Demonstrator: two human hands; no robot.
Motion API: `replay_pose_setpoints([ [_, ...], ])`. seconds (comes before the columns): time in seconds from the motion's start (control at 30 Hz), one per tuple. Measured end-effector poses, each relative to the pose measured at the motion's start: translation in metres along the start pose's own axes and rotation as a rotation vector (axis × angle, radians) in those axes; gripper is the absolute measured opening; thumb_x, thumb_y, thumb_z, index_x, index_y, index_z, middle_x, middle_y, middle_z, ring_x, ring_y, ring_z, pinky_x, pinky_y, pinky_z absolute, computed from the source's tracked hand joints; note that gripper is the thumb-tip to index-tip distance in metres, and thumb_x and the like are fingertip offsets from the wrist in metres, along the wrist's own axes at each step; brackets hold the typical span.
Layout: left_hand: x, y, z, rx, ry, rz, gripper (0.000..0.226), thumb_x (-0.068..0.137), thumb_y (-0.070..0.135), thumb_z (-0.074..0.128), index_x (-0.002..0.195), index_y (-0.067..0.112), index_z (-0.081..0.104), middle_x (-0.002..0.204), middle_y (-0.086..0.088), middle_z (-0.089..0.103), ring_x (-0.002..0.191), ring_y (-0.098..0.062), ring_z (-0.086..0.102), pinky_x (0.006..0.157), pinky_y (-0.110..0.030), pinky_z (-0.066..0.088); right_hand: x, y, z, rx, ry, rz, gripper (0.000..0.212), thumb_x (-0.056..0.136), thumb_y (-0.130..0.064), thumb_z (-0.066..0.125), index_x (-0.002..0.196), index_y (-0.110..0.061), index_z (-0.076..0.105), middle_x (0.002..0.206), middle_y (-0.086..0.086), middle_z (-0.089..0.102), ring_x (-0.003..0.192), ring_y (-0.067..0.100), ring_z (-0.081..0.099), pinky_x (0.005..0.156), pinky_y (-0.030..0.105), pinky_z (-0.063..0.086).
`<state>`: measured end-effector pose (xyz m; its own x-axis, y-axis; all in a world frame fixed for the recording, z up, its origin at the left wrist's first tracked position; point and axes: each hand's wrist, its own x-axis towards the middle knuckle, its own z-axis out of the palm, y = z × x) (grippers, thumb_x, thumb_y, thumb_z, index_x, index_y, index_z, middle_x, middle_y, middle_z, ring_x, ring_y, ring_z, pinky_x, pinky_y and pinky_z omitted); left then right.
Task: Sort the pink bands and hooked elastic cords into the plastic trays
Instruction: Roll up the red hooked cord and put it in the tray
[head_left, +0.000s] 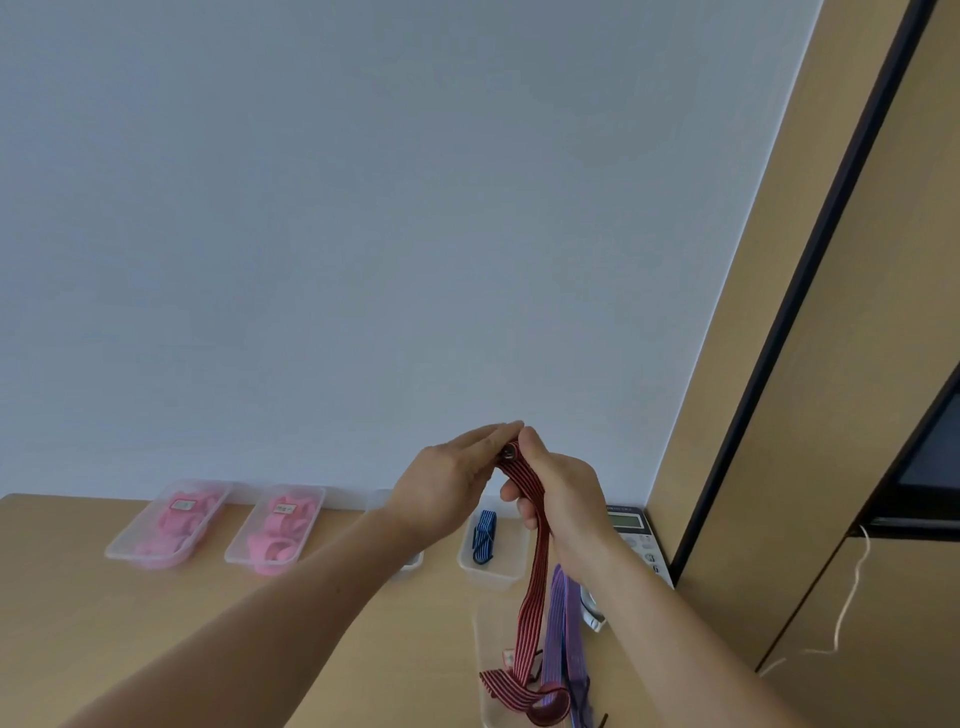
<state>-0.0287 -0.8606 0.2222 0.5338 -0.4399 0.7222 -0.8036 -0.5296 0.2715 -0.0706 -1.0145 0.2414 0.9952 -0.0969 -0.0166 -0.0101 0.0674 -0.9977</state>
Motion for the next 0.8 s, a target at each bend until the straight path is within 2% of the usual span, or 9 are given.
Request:
replay_pose_setpoints([
  [0.07, 0.001, -0.001, 0.0, -0.045, -0.002, -0.038, 0.052, 0.095, -0.006, 0.05, 0.142, 0.016, 0.05, 0.14, -0.001, 0.056, 0.1, -0.01, 0.064, 0.087, -0.024, 0.053, 0.0, 0.001, -0.001, 0.043, -0.006, -0.017, 0.046, 0.092, -0.05, 0.06, 0.089, -0.007, 0.075, 0.072, 0.009, 0.072, 0.051, 0.014, 0.051, 0.047, 0.024, 0.042],
  [0.13, 0.002, 0.001, -0.001, -0.229, -0.048, -0.199, 0.055, 0.096, -0.005, 0.047, 0.144, 0.021, 0.046, 0.145, 0.003, 0.05, 0.126, -0.006, 0.053, 0.103, -0.017, 0.042, 0.0, 0.002, -0.001, 0.086, -0.015, -0.031, 0.04, 0.091, -0.044, 0.064, 0.09, -0.005, 0.074, 0.075, 0.01, 0.073, 0.051, 0.013, 0.052, 0.048, 0.024, 0.043],
  [0.2, 0.005, 0.006, -0.003, -0.547, -0.078, -0.476, 0.055, 0.097, 0.009, 0.049, 0.147, 0.029, 0.039, 0.135, 0.011, 0.059, 0.122, -0.003, 0.056, 0.1, -0.013, 0.04, 0.001, 0.003, -0.002, 0.107, -0.025, -0.06, 0.036, 0.09, -0.04, 0.064, 0.092, -0.005, 0.073, 0.079, 0.014, 0.074, 0.052, 0.013, 0.053, 0.05, 0.024, 0.044],
  [0.23, 0.009, 0.01, -0.005, -0.738, -0.08, -0.616, 0.051, 0.095, 0.02, 0.05, 0.145, 0.031, 0.04, 0.126, 0.011, 0.065, 0.116, -0.008, 0.062, 0.098, -0.018, 0.044, 0.0, 0.003, -0.003, 0.106, -0.029, -0.079, 0.034, 0.091, -0.039, 0.064, 0.091, -0.005, 0.074, 0.081, 0.016, 0.074, 0.053, 0.013, 0.054, 0.052, 0.025, 0.045],
  [0.3, 0.015, 0.013, -0.008, -1.001, -0.122, -0.779, 0.042, 0.091, 0.037, 0.049, 0.125, 0.016, 0.061, 0.105, -0.003, 0.072, 0.106, -0.023, 0.067, 0.096, -0.035, 0.05, 0.0, 0.004, -0.002, 0.075, -0.029, -0.113, 0.031, 0.093, -0.036, 0.063, 0.089, -0.007, 0.075, 0.079, 0.016, 0.073, 0.054, 0.013, 0.055, 0.054, 0.024, 0.046],
  [0.4, 0.017, 0.016, -0.009, -1.085, -0.181, -0.761, 0.044, 0.092, 0.04, 0.053, 0.103, -0.001, 0.069, 0.096, -0.023, 0.064, 0.095, -0.035, 0.062, 0.101, -0.053, 0.047, -0.002, 0.008, -0.002, 0.022, -0.021, -0.117, 0.027, 0.093, -0.034, 0.064, 0.086, -0.01, 0.074, 0.064, 0.007, 0.066, 0.056, 0.014, 0.056, 0.055, 0.024, 0.047],
  [0.5, 0.018, 0.018, -0.007, -1.158, -0.099, -0.746, 0.021, 0.094, 0.024, 0.061, 0.11, 0.013, 0.07, 0.115, -0.012, 0.069, 0.107, -0.033, 0.065, 0.098, -0.043, 0.053, -0.003, 0.009, -0.002, -0.016, 0.018, -0.088, 0.036, 0.093, -0.039, 0.063, 0.08, -0.006, 0.071, 0.067, 0.012, 0.069, 0.052, 0.015, 0.054, 0.052, 0.026, 0.045],
  [0.67, 0.018, 0.02, -0.004, -1.018, -0.055, -0.688, 0.015, 0.097, 0.016, 0.06, 0.106, 0.018, 0.071, 0.106, -0.018, 0.072, 0.102, -0.04, 0.067, 0.097, -0.048, 0.053, -0.003, 0.008, -0.003, -0.072, 0.08, -0.021, 0.045, 0.09, -0.046, 0.064, 0.079, -0.003, 0.065, 0.061, 0.006, 0.069, 0.042, 0.013, 0.05, 0.043, 0.024, 0.042],
  [0.8, 0.016, 0.016, -0.005, -0.764, -0.058, -0.557, 0.016, 0.097, 0.015, 0.059, 0.109, 0.018, 0.07, 0.093, -0.005, 0.074, 0.083, -0.015, 0.067, 0.08, -0.027, 0.056, -0.004, 0.005, -0.004, -0.101, 0.095, 0.025, 0.047, 0.09, -0.05, 0.062, 0.075, -0.006, 0.068, 0.056, 0.005, 0.066, 0.042, 0.014, 0.051, 0.043, 0.025, 0.041],
])
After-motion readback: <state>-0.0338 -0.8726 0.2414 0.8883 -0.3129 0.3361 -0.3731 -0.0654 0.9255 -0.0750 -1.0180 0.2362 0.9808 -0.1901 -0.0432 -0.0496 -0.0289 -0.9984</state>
